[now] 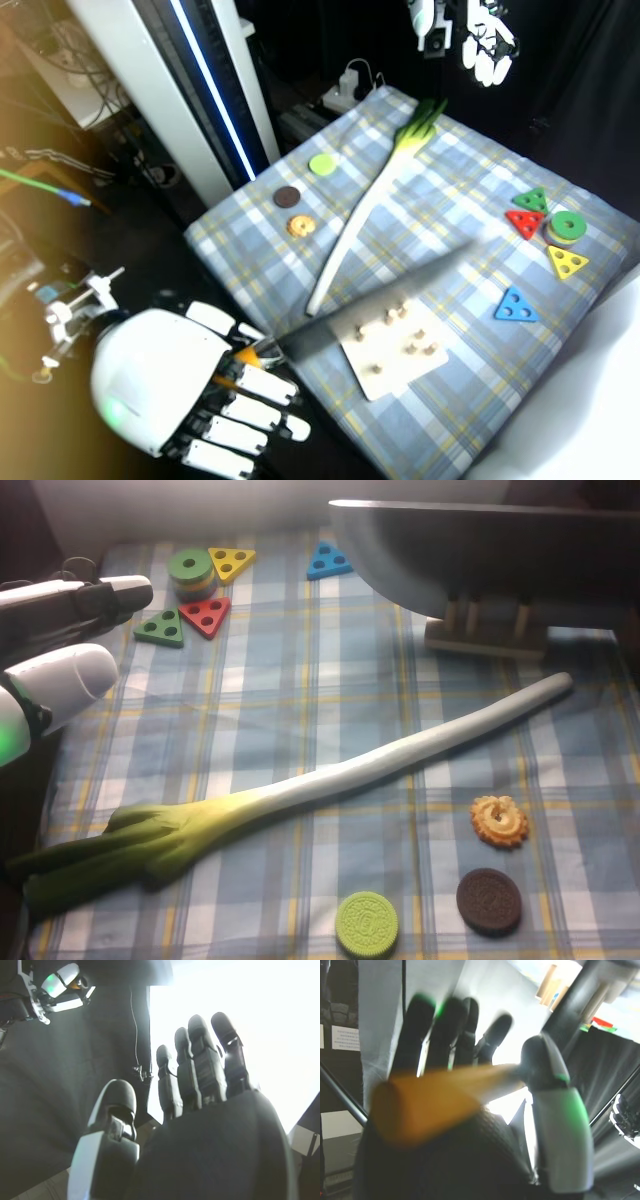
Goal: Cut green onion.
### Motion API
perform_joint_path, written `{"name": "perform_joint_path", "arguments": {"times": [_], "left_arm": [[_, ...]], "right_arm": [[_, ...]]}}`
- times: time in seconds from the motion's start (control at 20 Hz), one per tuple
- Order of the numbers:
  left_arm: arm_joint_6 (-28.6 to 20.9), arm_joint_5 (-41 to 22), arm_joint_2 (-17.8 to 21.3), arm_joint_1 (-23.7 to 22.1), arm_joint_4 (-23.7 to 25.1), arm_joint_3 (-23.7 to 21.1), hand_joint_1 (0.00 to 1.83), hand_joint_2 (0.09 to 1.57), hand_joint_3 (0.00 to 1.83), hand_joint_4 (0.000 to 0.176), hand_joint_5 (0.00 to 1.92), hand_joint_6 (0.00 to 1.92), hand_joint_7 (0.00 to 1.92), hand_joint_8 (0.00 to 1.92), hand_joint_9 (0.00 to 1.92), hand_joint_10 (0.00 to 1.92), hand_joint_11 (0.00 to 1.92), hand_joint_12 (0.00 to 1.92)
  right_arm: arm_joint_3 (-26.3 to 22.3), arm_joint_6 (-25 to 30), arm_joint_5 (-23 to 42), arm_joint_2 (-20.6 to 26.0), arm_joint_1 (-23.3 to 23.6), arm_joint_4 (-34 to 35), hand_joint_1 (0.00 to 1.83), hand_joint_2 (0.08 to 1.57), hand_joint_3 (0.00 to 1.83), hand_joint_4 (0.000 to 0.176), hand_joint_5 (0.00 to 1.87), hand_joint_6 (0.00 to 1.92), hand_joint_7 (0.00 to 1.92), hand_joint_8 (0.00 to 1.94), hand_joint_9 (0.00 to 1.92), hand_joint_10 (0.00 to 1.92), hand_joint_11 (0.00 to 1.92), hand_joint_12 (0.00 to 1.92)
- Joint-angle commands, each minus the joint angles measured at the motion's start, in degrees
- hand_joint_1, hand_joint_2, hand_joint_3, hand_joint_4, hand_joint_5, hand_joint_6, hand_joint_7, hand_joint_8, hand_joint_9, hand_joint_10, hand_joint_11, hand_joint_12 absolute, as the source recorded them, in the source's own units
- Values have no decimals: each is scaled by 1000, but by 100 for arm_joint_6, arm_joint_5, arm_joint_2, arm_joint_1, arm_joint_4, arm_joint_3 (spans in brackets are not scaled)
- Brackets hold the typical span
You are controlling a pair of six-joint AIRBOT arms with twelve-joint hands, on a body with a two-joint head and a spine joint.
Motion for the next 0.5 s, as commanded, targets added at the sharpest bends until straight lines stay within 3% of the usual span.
{"name": "perform_joint_path", "arguments": {"times": [0.0,0.05,0.1,0.2,0.25,0.3,0.35,0.45], "left_arm": [[-58,-700,-18,-60,-1,28,232,1440,1,85,477,1,454,2,417,3,0,735],[-59,-700,-19,-59,-1,29,233,1441,1,84,477,0,460,2,420,3,0,760],[-59,-700,-19,-59,-1,30,212,1442,1,85,478,0,466,2,434,5,0,831],[-61,-700,-20,-57,-4,31,278,1433,0,85,477,3,472,2,453,7,0,875],[-61,-701,-20,-56,-5,31,279,1433,0,85,476,2,463,1,451,4,0,856],[-62,-701,-20,-56,-5,31,303,1430,0,79,481,2,466,2,452,3,0,856],[-62,-701,-24,-54,-7,33,191,1446,5,90,460,3,451,2,429,6,0,739],[-62,-700,-25,-50,-11,33,193,1442,2,96,463,2,456,3,429,5,0,703]], "right_arm": [[57,-61,647,40,115,134,1090,1241,1,0,728,1794,910,1898,1075,1919,1131,1921],[53,-112,636,37,135,138,1135,1238,1,117,832,1896,1060,1932,1243,1921,1310,1921],[50,-135,636,37,145,141,1164,1239,0,164,884,1916,1158,1939,1360,1921,1428,1921],[44,-197,636,37,199,142,1192,1259,5,176,846,1921,1151,1941,1358,1921,1425,1921],[40,-215,636,37,225,142,1177,1273,5,167,890,1921,1195,1941,1391,1921,1454,1921],[33,-248,637,37,259,142,1155,1284,7,169,894,1921,1207,1941,1399,1921,1464,1921],[18,-319,637,38,308,142,1156,1293,3,163,936,1921,1267,1941,1442,1921,1493,1921],[9,-362,639,39,355,142,1163,1297,2,158,929,1921,1247,1941,1425,1921,1484,1921]]}}
